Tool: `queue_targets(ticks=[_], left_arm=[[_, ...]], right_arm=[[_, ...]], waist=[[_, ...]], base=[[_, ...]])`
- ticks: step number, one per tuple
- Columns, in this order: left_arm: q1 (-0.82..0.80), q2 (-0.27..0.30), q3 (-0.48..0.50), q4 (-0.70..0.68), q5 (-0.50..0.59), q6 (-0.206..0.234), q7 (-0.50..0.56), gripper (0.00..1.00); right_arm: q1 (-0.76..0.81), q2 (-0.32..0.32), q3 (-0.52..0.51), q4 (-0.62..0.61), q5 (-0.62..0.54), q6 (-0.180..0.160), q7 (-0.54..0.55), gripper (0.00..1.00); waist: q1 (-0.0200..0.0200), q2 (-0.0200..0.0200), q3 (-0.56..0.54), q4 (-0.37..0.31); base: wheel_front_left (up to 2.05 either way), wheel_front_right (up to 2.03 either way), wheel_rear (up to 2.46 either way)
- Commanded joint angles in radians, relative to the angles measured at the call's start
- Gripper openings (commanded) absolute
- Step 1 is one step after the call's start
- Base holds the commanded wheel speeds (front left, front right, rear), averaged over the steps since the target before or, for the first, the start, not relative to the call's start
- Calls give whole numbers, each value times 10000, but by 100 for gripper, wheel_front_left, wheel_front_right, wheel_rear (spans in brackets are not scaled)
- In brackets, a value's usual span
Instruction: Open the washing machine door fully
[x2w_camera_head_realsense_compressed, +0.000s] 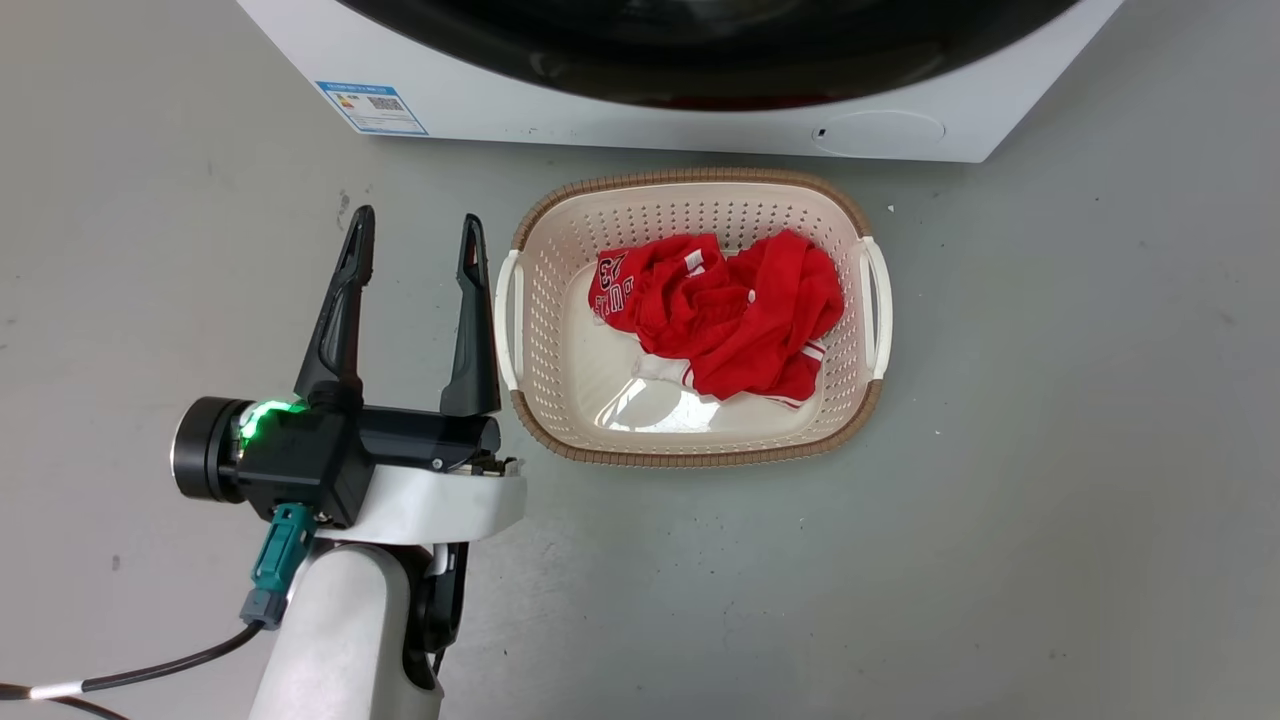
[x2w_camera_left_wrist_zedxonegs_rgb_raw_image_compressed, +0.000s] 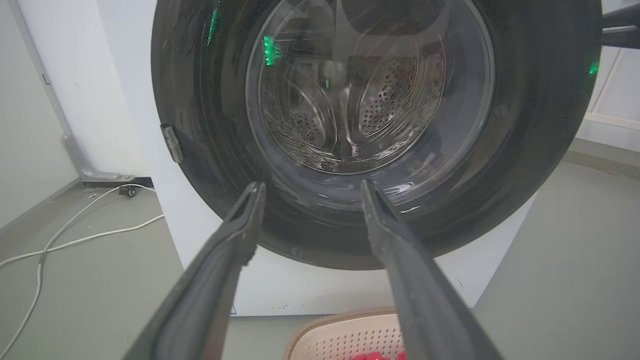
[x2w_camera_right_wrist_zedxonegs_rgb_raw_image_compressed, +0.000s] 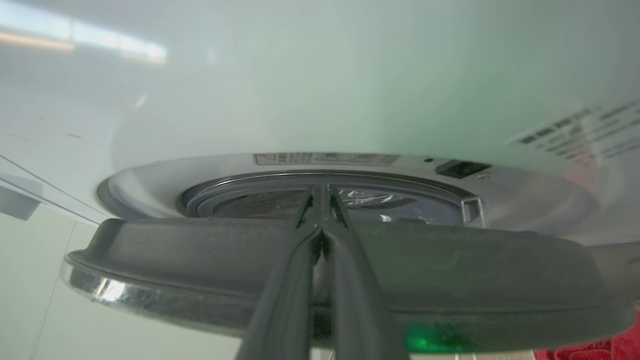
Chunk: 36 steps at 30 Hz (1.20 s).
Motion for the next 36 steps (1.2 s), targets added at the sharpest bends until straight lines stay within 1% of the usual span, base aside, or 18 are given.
queue_targets(ticks=[1,9,14,25,30,36], left_arm=[[-58,-7,-16,43,-50,38,-25,100],[-23,-6,5,134,-91,69,-25,100],[114,-7,38,269,-58,28,-25,100],[1037,-7,384,594,16,-186,-25,100],[1538,-7,527,721,50,-334,-25,100],[2046,-7,625,862,75,-497,-25,100]], right_arm=[[242,245,51,-122,118,0,407,0],[1029,172,65,-597,429,-7,1801,0],[1899,286,181,-1142,590,-9,2567,0],[3876,642,339,-2122,916,-7,3575,0],[4632,655,411,-2573,1090,-1,4092,0],[5727,960,583,-3124,1312,0,4636,0]], waist=[[-1,0,-40,12],[-1,0,-270,-80],[-1,0,-676,-159],[-1,0,-2231,-363],[-1,0,-2907,-423],[-1,0,-3657,-391]], base=[[0,0,0],[0,0,0],[0,0,0],[0,0,0],[0,0,0],[0,0,0]])
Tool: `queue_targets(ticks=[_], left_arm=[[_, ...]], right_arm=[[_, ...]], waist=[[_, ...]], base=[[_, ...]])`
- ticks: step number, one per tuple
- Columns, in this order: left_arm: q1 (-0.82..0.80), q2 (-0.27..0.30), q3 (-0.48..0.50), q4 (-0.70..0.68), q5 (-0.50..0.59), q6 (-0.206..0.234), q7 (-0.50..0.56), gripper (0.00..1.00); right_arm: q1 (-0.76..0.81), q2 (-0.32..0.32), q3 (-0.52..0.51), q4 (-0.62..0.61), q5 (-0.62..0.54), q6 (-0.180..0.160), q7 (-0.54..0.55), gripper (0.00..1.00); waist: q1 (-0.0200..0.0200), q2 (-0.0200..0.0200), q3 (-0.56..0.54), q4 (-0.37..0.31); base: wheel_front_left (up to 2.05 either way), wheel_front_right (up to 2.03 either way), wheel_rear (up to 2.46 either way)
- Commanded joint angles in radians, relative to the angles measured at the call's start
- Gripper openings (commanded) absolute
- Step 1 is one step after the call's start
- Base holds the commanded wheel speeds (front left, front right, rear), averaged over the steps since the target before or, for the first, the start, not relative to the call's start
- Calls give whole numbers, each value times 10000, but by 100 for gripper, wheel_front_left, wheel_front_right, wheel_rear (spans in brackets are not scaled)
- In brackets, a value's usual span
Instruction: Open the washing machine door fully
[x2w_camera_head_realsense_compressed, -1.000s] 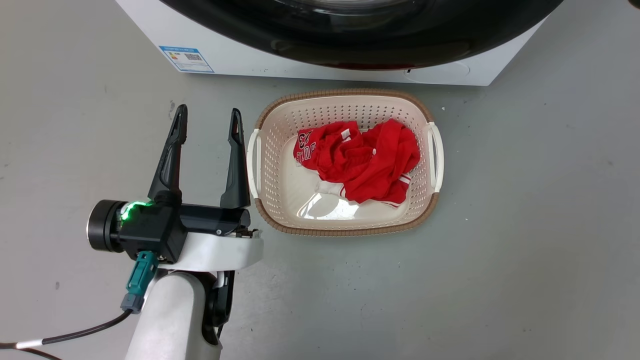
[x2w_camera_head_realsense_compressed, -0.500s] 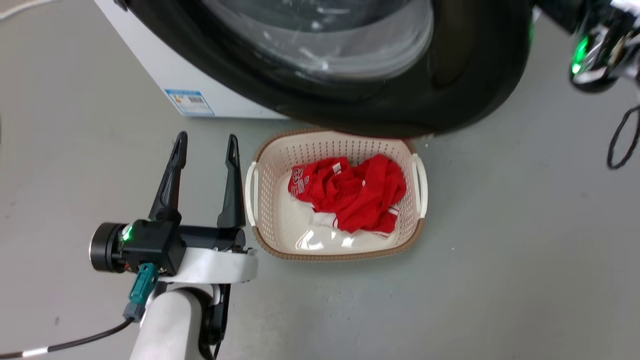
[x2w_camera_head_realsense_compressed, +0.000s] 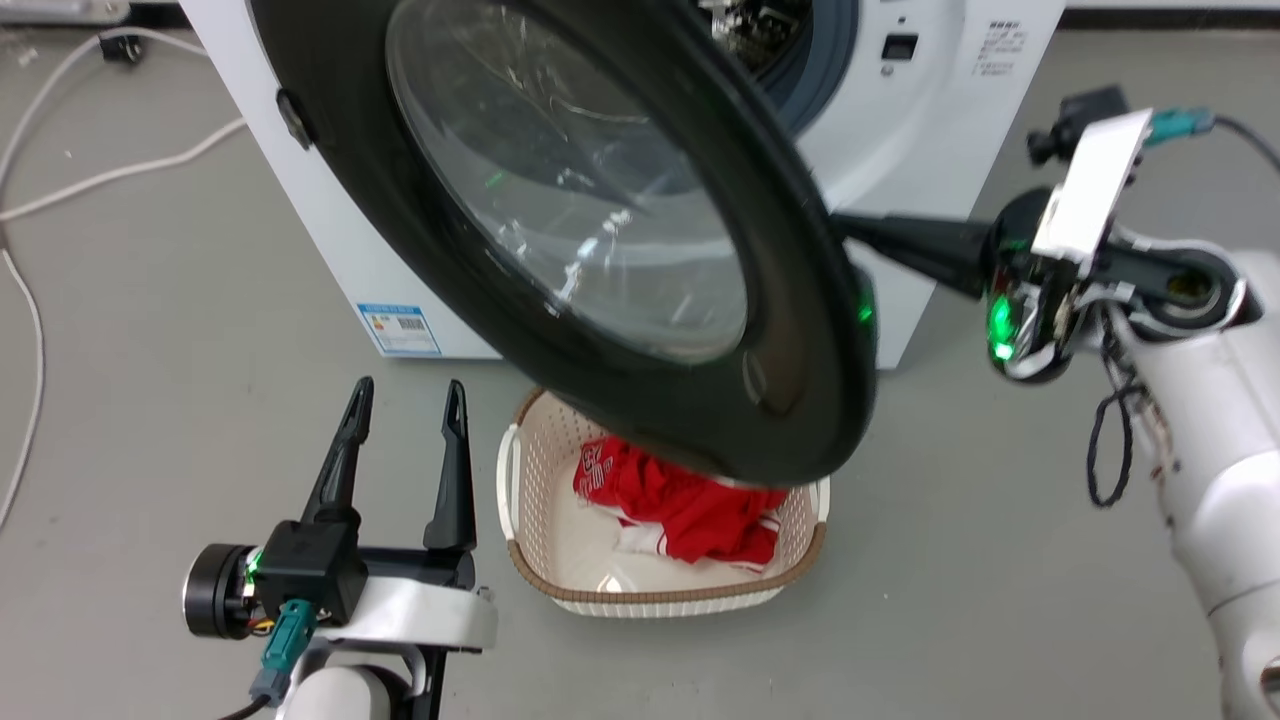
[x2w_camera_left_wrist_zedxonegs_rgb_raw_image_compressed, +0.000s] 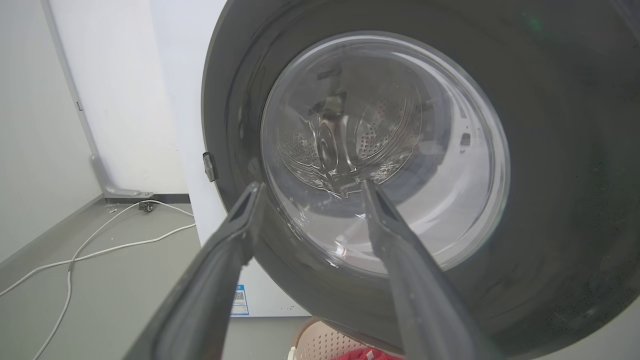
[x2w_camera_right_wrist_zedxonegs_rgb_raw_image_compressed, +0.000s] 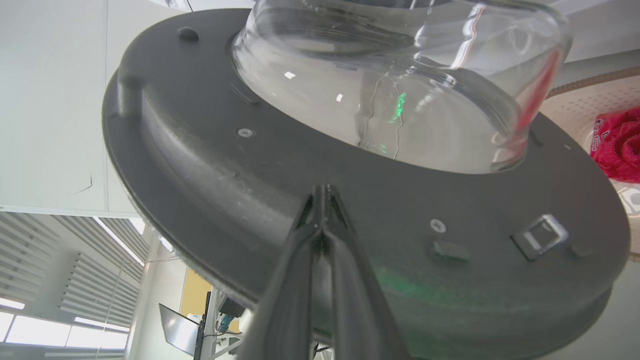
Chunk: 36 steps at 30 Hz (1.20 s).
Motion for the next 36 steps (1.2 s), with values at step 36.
queue_targets(ticks=[36], left_arm=[[937,-4,-142,145,-115,-188,-25,100]], right_arm=[[3638,1463,751,-3174,-492,-1,-3219,0]], waist=[[0,0,-1298,239]], base=[[0,0,0]])
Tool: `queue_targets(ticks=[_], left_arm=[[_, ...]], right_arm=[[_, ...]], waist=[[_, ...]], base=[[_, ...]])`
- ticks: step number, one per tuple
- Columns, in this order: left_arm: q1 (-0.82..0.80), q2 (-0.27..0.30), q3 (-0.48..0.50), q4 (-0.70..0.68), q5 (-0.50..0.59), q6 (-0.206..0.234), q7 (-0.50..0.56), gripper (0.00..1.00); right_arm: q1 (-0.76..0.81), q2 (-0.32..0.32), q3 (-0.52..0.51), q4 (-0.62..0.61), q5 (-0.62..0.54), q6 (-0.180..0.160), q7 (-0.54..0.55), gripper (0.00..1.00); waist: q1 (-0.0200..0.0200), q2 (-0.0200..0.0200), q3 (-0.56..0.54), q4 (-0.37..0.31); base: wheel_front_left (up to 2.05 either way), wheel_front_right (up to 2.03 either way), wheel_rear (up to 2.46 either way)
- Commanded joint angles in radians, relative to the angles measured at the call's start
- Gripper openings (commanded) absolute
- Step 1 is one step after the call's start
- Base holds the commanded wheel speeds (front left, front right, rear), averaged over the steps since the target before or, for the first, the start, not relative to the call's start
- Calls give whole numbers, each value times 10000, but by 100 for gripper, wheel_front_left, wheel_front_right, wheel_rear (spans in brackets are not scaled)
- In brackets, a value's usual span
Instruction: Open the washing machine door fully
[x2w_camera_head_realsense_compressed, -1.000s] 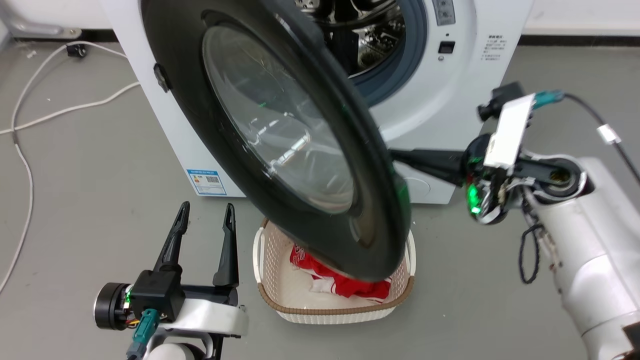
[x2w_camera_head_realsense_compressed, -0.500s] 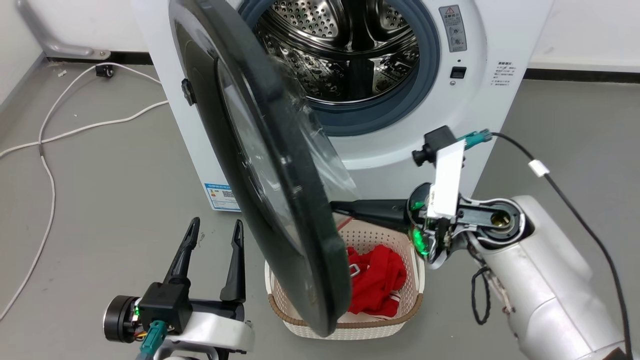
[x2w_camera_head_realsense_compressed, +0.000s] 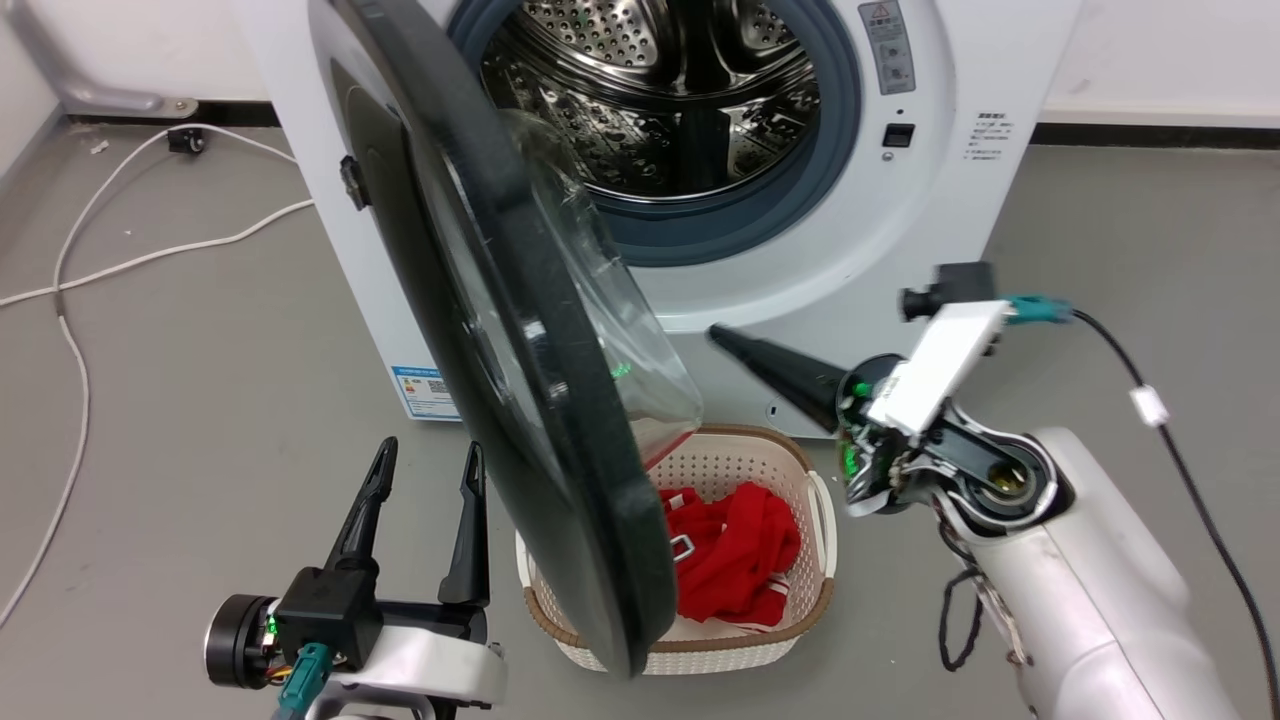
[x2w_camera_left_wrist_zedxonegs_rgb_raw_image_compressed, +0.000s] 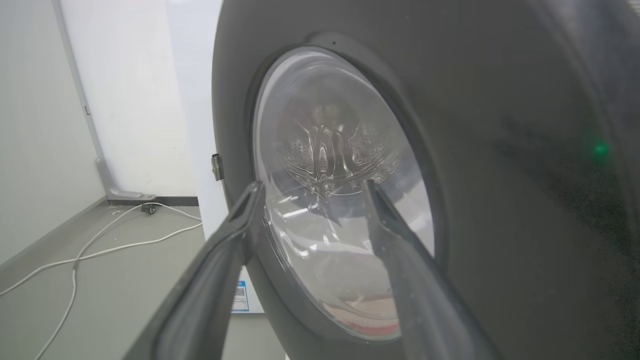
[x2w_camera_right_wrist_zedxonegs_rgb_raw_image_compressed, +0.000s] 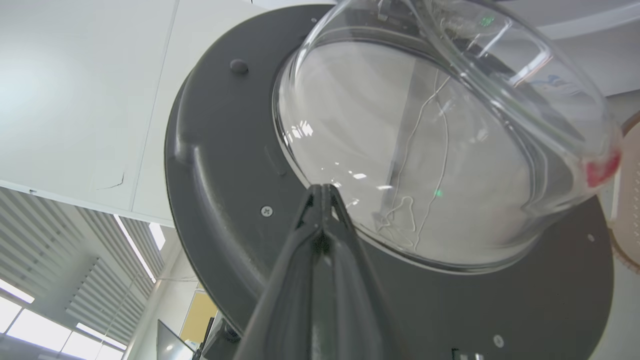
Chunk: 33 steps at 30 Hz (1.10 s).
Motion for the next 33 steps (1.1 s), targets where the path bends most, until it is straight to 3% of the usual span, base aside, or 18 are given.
queue_targets(ticks=[1,12,13,14,15,24,29,33], left_arm=[[81,-6,51,-23,4,29,-25,100],[186,-6,411,-58,-43,78,-24,100],[201,-6,447,-73,-49,86,-24,100],[225,-8,475,-76,-58,94,-24,100],[249,-6,505,-91,-63,105,-24,100],[290,-6,751,-135,-19,56,-24,100],[291,-5,815,-118,3,21,-24,100],[267,-5,859,-138,15,8,-24,100]], right_arm=[[265,-99,-183,-113,-220,0,-550,0],[2501,-753,-1732,-1059,-1139,-1,-4235,3],[2749,-794,-1825,-1168,-1271,0,-4550,30],[2991,-862,-1901,-1272,-1473,0,-4854,50],[3240,-966,-1933,-1379,-1771,0,-5210,100],[4779,-1298,-2167,-2061,-5274,-1,-8220,100],[5167,-1204,-3113,-2575,-8917,-1,-8633,100],[5507,-560,-4288,-3983,-12413,-1,-8641,100]], waist=[[1,0,10,-90],[1,0,-47,-621],[1,0,-46,-658],[1,0,-58,-686],[1,0,-49,-721],[1,0,-10,-957],[1,0,-44,-1013],[1,0,-48,-1037]], base=[[0,0,0],[0,0,0],[0,0,0],[0,0,0],[0,0,0],[0,0,0],[0,0,0],[0,0,0]])
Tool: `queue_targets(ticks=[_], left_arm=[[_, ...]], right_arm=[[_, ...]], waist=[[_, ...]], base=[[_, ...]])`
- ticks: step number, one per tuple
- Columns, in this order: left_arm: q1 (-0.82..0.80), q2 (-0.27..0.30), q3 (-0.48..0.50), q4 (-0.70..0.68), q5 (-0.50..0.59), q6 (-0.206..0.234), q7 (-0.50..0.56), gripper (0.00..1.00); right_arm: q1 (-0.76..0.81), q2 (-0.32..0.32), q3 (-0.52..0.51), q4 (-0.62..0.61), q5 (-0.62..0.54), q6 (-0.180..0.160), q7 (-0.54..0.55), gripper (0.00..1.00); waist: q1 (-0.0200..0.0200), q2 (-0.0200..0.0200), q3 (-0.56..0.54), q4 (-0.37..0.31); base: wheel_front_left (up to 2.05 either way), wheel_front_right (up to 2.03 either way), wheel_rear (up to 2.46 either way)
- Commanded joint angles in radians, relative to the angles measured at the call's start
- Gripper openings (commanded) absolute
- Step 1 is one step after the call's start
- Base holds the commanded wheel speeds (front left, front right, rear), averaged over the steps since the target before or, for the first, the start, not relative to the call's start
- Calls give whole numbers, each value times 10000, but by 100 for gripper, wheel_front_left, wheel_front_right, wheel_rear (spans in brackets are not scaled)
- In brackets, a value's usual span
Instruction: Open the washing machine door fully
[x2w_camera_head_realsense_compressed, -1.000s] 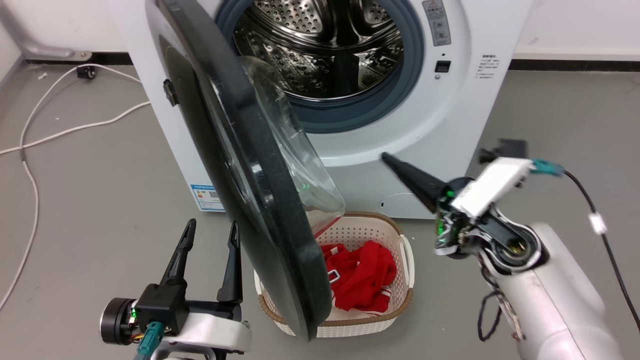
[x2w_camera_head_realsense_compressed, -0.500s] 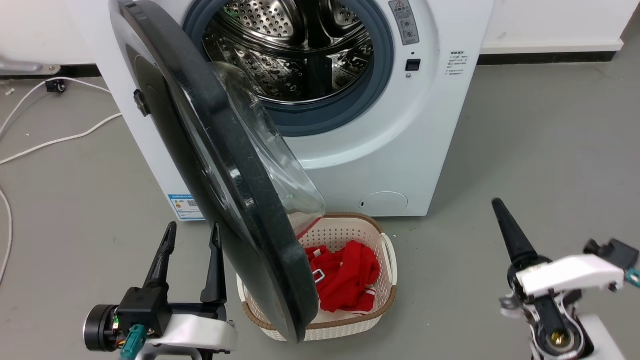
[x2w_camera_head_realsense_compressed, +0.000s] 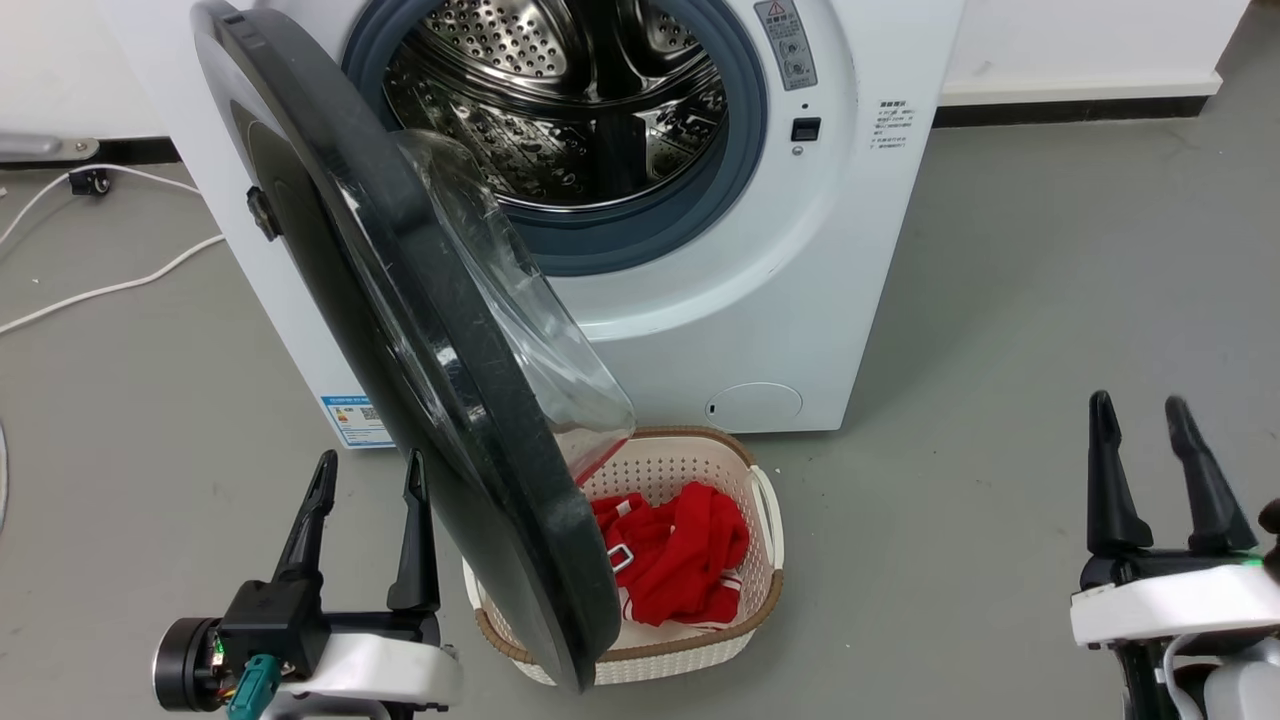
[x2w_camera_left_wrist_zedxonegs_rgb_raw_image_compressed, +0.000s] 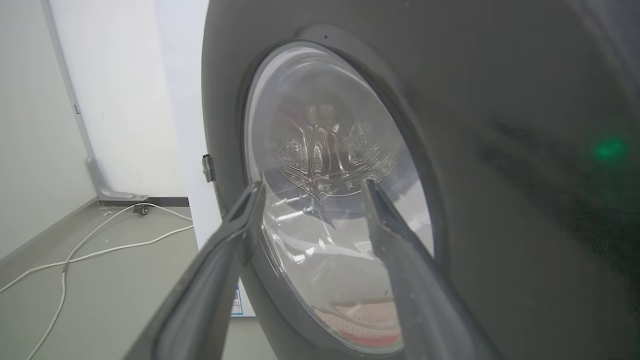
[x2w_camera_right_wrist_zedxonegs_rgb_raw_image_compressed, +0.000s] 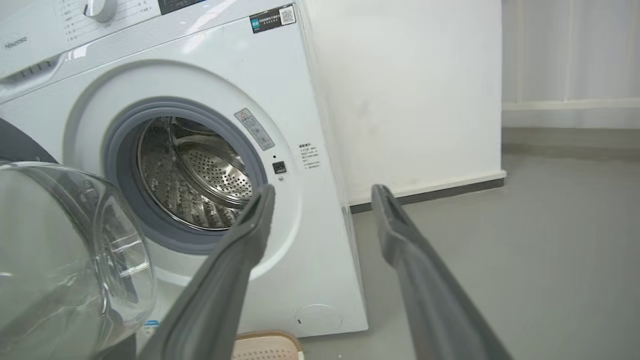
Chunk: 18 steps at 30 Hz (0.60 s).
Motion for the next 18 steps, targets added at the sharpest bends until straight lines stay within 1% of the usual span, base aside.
queue_targets(ticks=[1,2,5,7,9,11,14,18], left_arm=[[24,-1,26,-28,57,-20,-24,100],[33,1,40,-32,52,-23,-24,100],[44,-1,54,-24,55,-32,-24,100],[51,-1,68,-24,71,-57,-24,100],[60,1,83,-27,77,-75,-24,100],[51,-1,96,-41,80,-79,-24,100],[21,-1,110,-40,86,-91,-24,100],[-12,-1,123,-41,71,-84,-24,100]], right_arm=[[305,275,-224,-618,-1132,-5,-22,100],[439,369,-329,-1003,-1881,-3,-22,100],[807,652,-415,-1868,-3328,-3,-20,100],[1071,759,-390,-2269,-4024,-5,-21,100],[1321,834,-339,-2532,-4378,-5,-20,100],[1564,882,-245,-2640,-4381,-5,-14,100],[1891,884,-149,-2446,-3863,-5,22,100],[2033,890,-34,-2346,-3677,-5,2,100]], waist=[[0,0,-6,-3],[0,0,-11,-8],[0,0,-19,-13],[0,0,-20,-15],[0,0,-17,-18],[0,0,-3,-27],[0,0,4,-35],[0,0,6,-43]], base=[[0,0,0],[0,0,0],[0,0,0],[0,0,0],[0,0,0],[0,0,0],[0,0,0],[0,0,0]])
